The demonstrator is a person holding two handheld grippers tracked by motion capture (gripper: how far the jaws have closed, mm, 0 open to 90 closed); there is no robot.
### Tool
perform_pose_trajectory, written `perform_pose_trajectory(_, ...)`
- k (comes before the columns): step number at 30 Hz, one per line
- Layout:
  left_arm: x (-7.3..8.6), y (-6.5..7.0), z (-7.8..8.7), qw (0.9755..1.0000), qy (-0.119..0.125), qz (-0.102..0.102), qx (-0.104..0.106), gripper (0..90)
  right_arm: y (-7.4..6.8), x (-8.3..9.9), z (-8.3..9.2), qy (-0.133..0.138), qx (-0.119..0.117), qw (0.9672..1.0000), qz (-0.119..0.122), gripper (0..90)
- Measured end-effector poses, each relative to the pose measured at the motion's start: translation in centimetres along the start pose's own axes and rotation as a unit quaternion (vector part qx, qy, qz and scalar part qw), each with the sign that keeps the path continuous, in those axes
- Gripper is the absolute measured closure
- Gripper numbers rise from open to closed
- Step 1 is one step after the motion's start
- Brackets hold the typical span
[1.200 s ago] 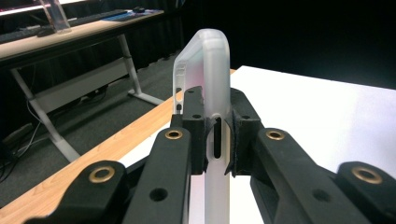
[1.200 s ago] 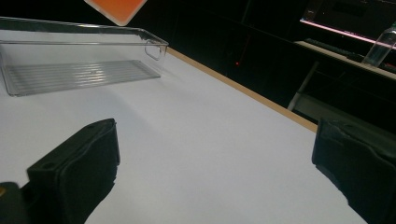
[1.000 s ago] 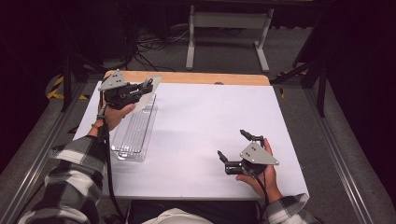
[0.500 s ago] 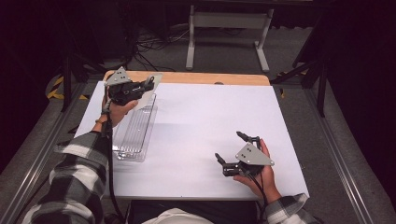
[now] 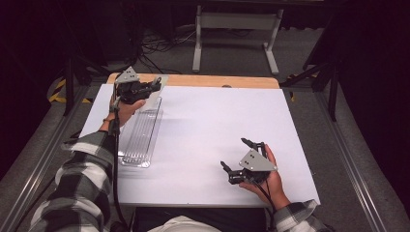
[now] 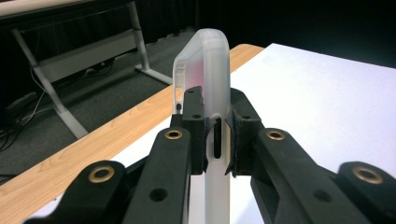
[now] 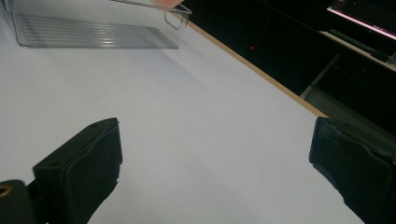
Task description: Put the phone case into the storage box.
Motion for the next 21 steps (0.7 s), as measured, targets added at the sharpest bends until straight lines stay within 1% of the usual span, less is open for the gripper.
perform_pose_trajectory(2,0.0,-0.3,-0.1,1.0,-0.001,-0.001,-0.001,80.5,0.0,0.0,0.0,0.0,0.0,1.0,0.002,3.5)
perform_pose_trajectory(3,0.1,-0.3,-0.2,1.0,-0.003,0.003,0.003,80.5,-0.1,0.0,-0.1,0.0,-0.001,1.0,0.004,3.6)
perform_pose_trajectory(4,0.2,-0.4,-0.3,1.0,-0.007,0.0,0.002,80.4,-0.1,0.1,-0.1,-0.002,-0.002,1.0,0.005,3.6)
perform_pose_trajectory(6,0.4,-0.7,-0.6,0.9999,-0.014,0.0,-0.004,80.5,-0.4,0.2,-0.2,-0.005,-0.006,1.0,0.006,4.0)
perform_pose_trajectory(9,0.8,-0.9,-0.8,0.9997,-0.022,0.0,-0.008,80.4,-0.7,0.2,-0.3,-0.008,-0.011,0.9998,0.014,4.1)
perform_pose_trajectory(10,0.9,-1.1,-0.9,0.9997,-0.024,-0.002,-0.011,80.4,-0.8,0.2,-0.3,-0.008,-0.013,0.9998,0.016,4.1)
perform_pose_trajectory(11,0.9,-1.1,-1.0,0.9997,-0.024,0.0,-0.008,80.4,-0.8,0.2,-0.3,-0.009,-0.014,0.9997,0.017,4.1)
perform_pose_trajectory(14,1.3,-1.4,-1.1,0.9995,-0.031,-0.001,-0.011,80.4,-1.0,0.3,-0.4,-0.011,-0.017,0.9996,0.019,4.2)
perform_pose_trajectory(18,1.7,-1.9,-1.2,0.9994,-0.033,0.003,-0.012,79.9,-1.1,0.4,-0.5,-0.016,-0.02,0.9995,0.02,4.3)
perform_pose_trajectory(20,2.0,-2.2,-1.0,0.9992,-0.036,0.005,-0.015,79.6,-1.2,0.5,-0.6,-0.018,-0.02,0.9994,0.022,4.3)
perform_pose_trajectory(21,2.1,-2.4,-0.9,0.9992,-0.035,0.003,-0.021,79.4,-1.2,0.5,-0.6,-0.019,-0.021,0.9993,0.024,4.3)
Point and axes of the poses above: each handheld gripper's, and its own axes: z roughly backward along the jaws, x roughly out of its underside, y roughly to its right, the point moved 7 cm from there along -z, roughly forward along the jaws, and after that the axes turned 7 degrees about x, right-handed, at the moved point
